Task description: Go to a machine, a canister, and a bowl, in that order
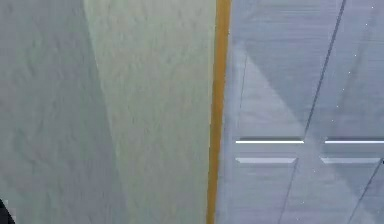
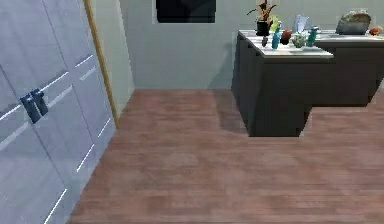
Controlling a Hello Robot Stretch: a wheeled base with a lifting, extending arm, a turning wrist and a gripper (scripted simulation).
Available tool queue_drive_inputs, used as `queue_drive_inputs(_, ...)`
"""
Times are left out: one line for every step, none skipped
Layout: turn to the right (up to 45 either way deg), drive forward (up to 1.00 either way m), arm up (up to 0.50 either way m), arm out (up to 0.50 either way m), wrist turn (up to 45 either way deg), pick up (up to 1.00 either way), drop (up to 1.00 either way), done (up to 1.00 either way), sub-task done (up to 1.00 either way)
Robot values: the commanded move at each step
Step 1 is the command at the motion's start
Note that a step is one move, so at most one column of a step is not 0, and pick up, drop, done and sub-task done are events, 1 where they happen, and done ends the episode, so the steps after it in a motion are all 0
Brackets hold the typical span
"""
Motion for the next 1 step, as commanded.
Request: queue_drive_inputs(-45.0,0.00,0.00,0.00,0.0,0.00,0.00,0.00,0.00)
